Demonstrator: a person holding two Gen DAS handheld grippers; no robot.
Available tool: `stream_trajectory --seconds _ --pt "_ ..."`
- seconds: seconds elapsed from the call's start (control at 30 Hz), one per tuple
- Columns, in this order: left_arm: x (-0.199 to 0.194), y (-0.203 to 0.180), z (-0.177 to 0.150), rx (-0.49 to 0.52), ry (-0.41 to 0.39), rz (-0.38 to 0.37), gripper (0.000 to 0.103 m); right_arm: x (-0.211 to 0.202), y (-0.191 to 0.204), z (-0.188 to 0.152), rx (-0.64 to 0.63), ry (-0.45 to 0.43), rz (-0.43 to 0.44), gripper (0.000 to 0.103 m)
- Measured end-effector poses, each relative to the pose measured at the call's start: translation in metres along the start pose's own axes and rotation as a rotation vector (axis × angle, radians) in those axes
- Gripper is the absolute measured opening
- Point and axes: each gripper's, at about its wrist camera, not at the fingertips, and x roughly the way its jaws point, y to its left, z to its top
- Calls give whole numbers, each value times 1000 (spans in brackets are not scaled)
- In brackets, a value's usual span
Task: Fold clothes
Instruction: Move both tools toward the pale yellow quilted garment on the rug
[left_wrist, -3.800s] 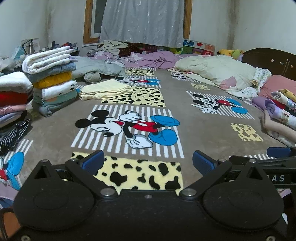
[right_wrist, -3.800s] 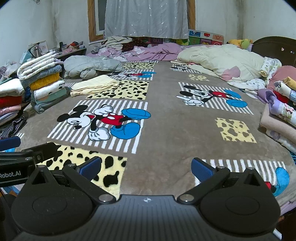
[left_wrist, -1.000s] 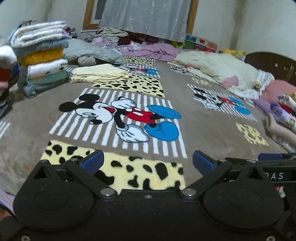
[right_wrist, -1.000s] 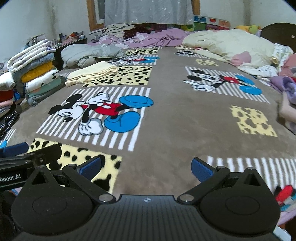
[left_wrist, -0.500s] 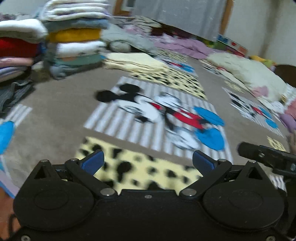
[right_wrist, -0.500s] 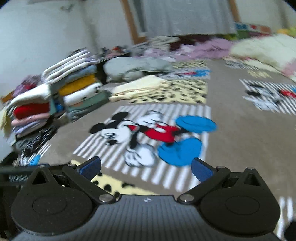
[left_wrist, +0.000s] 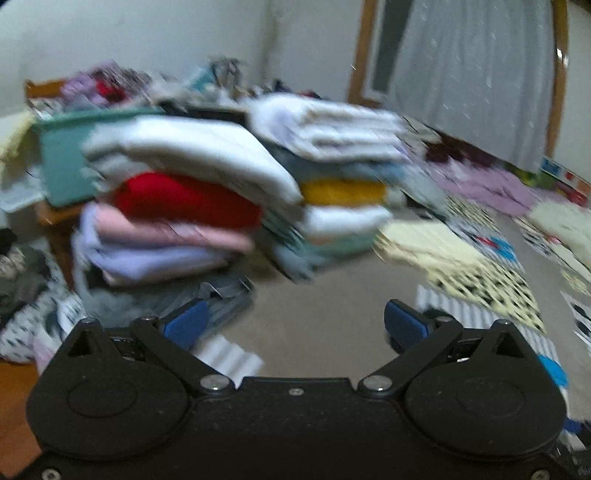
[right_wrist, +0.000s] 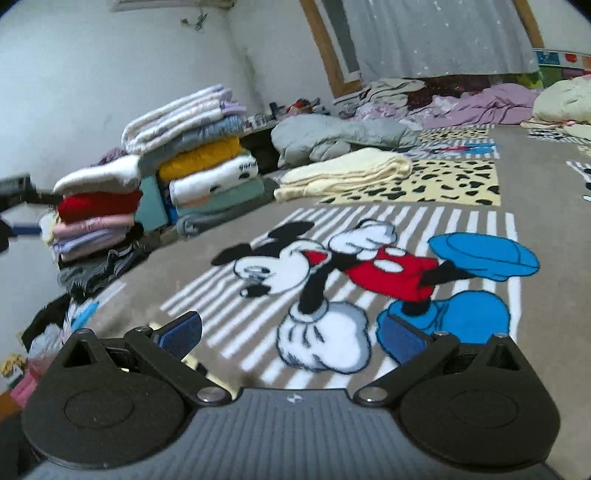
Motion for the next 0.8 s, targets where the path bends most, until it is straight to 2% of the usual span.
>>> stream_trajectory --seconds 0.07,0.23,0.3,0.5,0.57,0.67,0.8 --pt "6 5 12 -2 -23 21 103 2 -4 6 4 -43 16 103" --pt "33 -9 56 -15 -54 -7 103 10 -34 17 116 -84 81 103" --pt "48 -24 72 -18 -75 -22 103 13 -50 22 185 -79 115 103" --pt "92 -70 118 28 -160 38 100 17 -91 36 254 -55 144 103" --pt "105 -81 129 33 -155 10 99 18 -103 38 284 -57 150 103" --pt "127 -113 124 91 -111 -62 99 21 -116 39 307 -71 130 103" --pt "170 -162 93 135 -29 -140 99 27 -133 40 340 -81 110 103"
